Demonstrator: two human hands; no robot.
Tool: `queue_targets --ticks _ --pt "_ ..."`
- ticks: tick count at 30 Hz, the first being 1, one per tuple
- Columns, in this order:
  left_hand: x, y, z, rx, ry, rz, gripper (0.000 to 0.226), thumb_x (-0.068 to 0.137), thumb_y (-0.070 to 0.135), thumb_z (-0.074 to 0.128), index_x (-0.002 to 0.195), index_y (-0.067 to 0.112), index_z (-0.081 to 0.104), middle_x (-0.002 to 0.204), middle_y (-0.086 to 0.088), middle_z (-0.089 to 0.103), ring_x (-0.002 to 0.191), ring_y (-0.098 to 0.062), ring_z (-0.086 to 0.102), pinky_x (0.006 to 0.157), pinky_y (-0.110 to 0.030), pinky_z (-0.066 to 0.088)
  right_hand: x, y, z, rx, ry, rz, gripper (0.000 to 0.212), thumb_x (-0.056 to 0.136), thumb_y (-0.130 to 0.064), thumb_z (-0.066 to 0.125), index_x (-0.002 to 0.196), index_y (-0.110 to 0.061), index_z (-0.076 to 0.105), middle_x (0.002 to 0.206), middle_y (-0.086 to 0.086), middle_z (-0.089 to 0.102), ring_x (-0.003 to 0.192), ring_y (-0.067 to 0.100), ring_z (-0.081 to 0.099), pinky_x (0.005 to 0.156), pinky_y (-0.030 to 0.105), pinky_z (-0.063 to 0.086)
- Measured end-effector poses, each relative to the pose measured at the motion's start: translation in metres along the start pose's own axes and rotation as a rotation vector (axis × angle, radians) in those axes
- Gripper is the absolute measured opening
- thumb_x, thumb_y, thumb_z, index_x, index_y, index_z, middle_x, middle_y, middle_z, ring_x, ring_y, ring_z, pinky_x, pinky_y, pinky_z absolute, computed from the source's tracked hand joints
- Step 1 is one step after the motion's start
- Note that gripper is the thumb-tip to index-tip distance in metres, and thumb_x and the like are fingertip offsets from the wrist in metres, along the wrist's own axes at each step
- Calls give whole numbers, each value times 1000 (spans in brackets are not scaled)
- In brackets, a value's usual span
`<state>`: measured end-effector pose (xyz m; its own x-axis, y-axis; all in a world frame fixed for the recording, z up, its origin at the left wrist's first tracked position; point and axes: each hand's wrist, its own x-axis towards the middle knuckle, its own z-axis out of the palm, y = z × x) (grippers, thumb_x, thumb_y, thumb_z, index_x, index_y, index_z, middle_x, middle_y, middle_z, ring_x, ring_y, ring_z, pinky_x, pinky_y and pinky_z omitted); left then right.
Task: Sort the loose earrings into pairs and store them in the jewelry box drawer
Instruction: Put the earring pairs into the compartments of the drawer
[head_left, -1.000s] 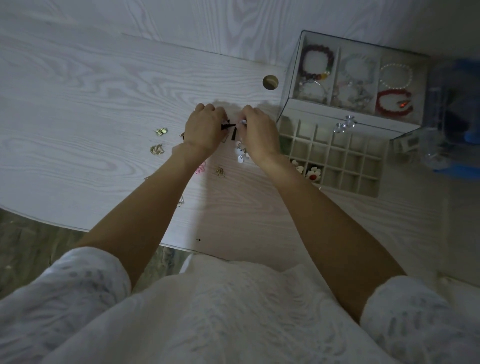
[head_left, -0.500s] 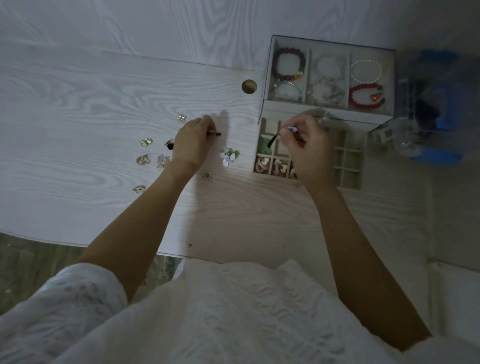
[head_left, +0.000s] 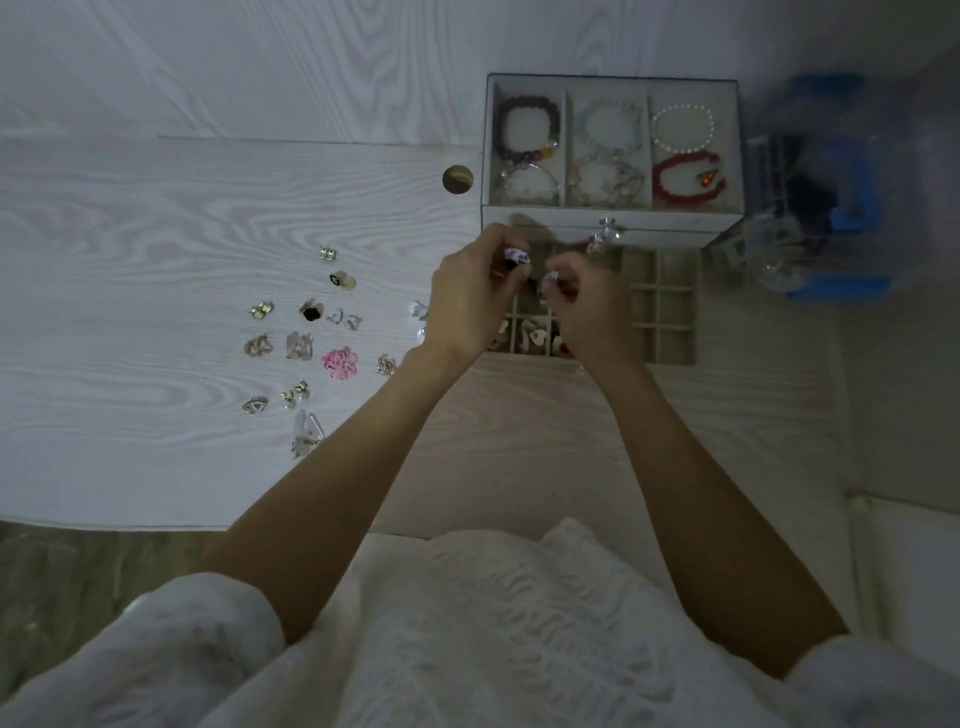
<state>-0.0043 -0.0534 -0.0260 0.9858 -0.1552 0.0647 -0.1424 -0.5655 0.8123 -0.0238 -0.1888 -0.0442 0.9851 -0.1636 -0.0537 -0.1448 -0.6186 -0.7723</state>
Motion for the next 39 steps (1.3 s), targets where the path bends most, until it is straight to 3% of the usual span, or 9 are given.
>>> queue_targets --ticks 2,7,11,16,22,26,30,33,39 --pt "0 -2 8 70 -31 16 15 83 10 64 98 12 63 87 -5 71 77 -19 67 70 -30 53 0 1 2 -33 15 1 19 88 -10 58 106 -5 63 98 14 69 90 24 64 78 36 53" --pt "0 -6 20 95 -52 -31 16 81 11 66 97 13 66 90 -6 73 83 -20 68 73 -29 53 -2 3 -1 -14 -38 54 29 82 -12 68 110 -7 62 101 11 68 91 17 63 81 30 52" --pt "3 -13 22 126 -55 -35 15 85 14 63 99 11 66 90 -9 73 82 -24 68 72 -34 54 -4 8 -5 -38 -85 54 30 80 -7 69 109 -8 63 100 10 69 90 19 65 84 36 54" --pt "3 -21 24 202 -161 37 18 84 13 63 101 6 63 91 -10 72 83 -28 67 72 -40 54 -6 13 -6 -145 -6 -13 27 81 3 62 106 -7 65 104 13 67 90 24 65 82 37 54" --pt "-1 -23 13 145 -92 48 26 81 7 61 107 8 63 95 -11 70 85 -26 66 74 -39 56 -4 11 -3 -248 -28 -116 24 83 -3 61 106 -7 65 108 11 60 99 25 58 85 34 48" --pt "-2 -31 4 358 -51 150 21 81 12 62 102 8 65 94 -13 66 88 -33 55 71 -40 49 1 11 2 -261 -46 -88 24 86 -8 61 110 -5 62 112 14 58 100 27 57 88 38 49" --pt "-3 -33 8 520 -75 252 19 82 22 61 97 14 70 90 -8 67 83 -32 54 67 -34 45 5 10 6 -269 -14 -77 14 86 -4 56 96 -2 65 98 17 61 88 29 58 75 36 48" --pt "-3 -34 15 547 -80 298 28 82 28 49 93 16 72 86 -4 68 76 -32 55 64 -35 46 3 9 6 -280 -17 -93 10 85 -4 57 89 -3 66 89 17 63 79 30 60 66 32 45" --pt "-1 -32 17 682 -113 348 25 82 27 49 89 18 72 86 -3 67 76 -30 58 64 -34 44 -6 11 1 -301 -59 -134 9 81 -6 64 90 -6 65 90 13 67 79 29 62 67 34 47"
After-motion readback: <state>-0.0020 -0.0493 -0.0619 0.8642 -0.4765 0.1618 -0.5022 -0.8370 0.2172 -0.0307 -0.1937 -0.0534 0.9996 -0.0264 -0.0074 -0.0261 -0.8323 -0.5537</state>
